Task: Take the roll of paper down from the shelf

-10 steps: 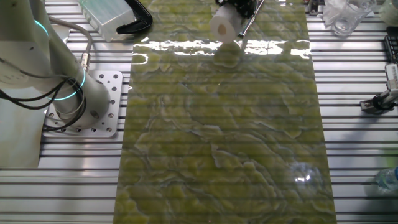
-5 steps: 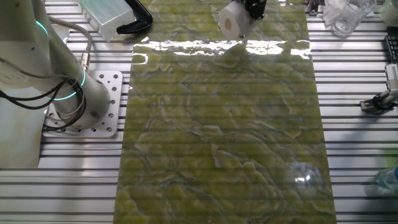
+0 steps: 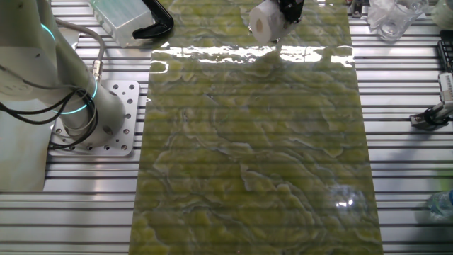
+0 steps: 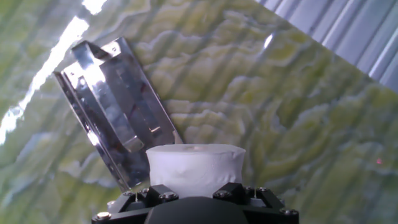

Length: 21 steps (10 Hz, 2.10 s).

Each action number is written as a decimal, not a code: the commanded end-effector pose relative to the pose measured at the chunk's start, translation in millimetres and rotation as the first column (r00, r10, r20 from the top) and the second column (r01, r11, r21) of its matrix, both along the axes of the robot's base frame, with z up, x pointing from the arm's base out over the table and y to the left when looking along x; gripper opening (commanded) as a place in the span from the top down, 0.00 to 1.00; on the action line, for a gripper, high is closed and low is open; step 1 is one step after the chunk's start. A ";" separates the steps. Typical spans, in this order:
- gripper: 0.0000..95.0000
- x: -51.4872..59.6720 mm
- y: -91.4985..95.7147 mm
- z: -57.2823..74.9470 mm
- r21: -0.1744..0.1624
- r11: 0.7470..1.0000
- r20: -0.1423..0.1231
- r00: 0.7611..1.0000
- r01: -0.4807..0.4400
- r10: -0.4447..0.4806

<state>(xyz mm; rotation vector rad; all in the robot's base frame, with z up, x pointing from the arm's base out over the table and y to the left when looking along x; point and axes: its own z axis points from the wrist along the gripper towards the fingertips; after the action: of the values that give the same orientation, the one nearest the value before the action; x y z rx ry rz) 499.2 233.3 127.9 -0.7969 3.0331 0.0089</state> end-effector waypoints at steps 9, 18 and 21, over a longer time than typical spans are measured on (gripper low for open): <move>1.00 -1.6 -1.3 0.0 0.018 0.982 0.004 0.982 0.187 -0.187; 1.00 0.6 -4.0 -11.7 0.003 0.971 0.019 0.970 0.241 -0.241; 1.00 0.6 -4.0 -12.1 0.042 0.974 0.004 0.975 0.222 -0.223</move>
<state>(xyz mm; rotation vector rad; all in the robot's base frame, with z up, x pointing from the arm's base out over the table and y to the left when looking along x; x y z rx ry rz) 501.3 230.4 114.7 -0.4473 3.0915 -0.0092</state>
